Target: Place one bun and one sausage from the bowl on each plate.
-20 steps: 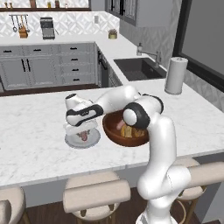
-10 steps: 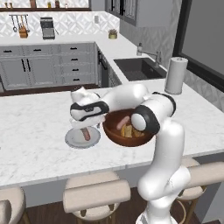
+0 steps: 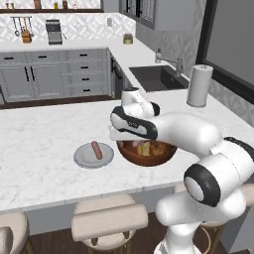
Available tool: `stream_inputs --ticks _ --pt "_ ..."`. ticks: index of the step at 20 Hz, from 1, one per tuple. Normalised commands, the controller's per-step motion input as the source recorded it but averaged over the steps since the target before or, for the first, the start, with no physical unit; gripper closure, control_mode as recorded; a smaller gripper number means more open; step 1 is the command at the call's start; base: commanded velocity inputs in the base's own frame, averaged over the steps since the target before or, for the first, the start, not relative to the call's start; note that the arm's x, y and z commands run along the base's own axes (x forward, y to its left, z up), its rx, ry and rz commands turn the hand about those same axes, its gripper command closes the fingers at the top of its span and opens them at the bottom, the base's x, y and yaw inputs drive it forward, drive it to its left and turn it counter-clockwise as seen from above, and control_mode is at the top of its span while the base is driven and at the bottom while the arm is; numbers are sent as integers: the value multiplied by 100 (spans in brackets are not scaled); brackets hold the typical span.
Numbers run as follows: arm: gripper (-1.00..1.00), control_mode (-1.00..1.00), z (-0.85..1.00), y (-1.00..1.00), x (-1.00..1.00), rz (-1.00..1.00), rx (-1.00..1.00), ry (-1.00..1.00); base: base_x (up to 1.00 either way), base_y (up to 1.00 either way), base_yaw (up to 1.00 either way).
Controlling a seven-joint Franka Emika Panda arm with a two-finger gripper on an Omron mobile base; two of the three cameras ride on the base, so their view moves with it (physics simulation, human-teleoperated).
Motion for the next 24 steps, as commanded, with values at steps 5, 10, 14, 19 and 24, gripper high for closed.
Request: stream_inputs --ticks 5,10,14,19,24 --pt "-100 -100 39 -100 -66 -20 7 6 0 0 0" --pt "-100 -100 23 -100 15 -32 9 30 0 0 0" --pt "-100 -100 -11 -45 83 -21 -7 16 0 0 0" --pt "-100 -100 -18 2 80 -4 -11 0 0 0 0" --pt "-100 -100 -59 -28 13 18 -12 8 0 0 0"
